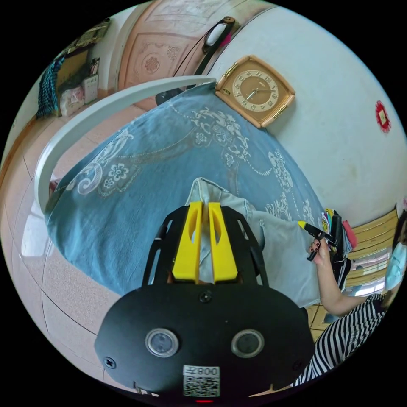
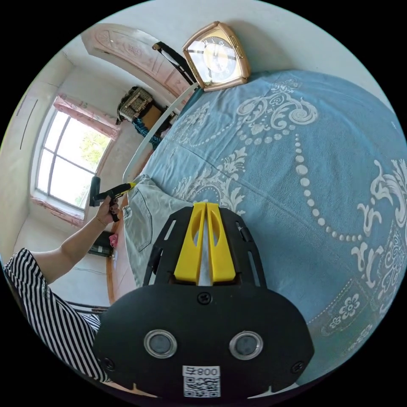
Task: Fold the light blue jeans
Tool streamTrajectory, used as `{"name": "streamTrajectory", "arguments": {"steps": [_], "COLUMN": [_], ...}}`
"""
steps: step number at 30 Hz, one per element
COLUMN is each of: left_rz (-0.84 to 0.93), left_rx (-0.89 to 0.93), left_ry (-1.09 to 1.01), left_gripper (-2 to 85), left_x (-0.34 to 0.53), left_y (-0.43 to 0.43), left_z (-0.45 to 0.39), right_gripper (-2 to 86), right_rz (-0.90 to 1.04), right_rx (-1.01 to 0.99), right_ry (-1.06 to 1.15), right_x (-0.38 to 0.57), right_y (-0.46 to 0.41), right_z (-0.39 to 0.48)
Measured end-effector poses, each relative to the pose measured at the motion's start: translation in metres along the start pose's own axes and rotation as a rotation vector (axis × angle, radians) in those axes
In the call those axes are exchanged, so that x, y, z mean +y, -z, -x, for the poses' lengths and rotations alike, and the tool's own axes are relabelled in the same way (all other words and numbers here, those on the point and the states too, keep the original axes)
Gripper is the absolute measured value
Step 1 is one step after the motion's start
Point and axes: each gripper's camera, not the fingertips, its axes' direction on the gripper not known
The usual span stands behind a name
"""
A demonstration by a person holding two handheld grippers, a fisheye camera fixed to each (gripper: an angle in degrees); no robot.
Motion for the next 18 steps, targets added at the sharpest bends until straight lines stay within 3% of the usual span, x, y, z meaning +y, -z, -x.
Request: {"name": "streamTrajectory", "arguments": {"steps": [2,7,10,14,18], "left_rz": [0.030,-0.082,-0.121,0.076,0.214], "left_rx": [-0.007,-0.117,-0.004,0.198,0.156], "left_ry": [0.042,0.032,-0.125,-0.452,-0.645], "left_gripper": [3.9,4.8,3.8,1.6,0.7], "left_x": [0.004,0.013,0.024,0.040,0.056], "left_y": [-0.013,0.001,-0.003,-0.072,-0.145], "left_z": [-0.008,-0.050,-0.109,-0.238,-0.338], "right_gripper": [0.4,0.3,0.3,0.2,0.1], "right_rz": [0.042,-0.124,-0.178,-0.070,0.013], "right_rx": [-0.009,0.013,0.043,0.150,0.233], "right_ry": [-0.017,0.008,0.010,-0.049,-0.167], "right_x": [0.004,0.055,0.110,0.172,0.227], "right_y": [0.000,0.079,0.124,0.141,0.149], "right_z": [-0.003,0.001,0.006,0.010,0.001]}}
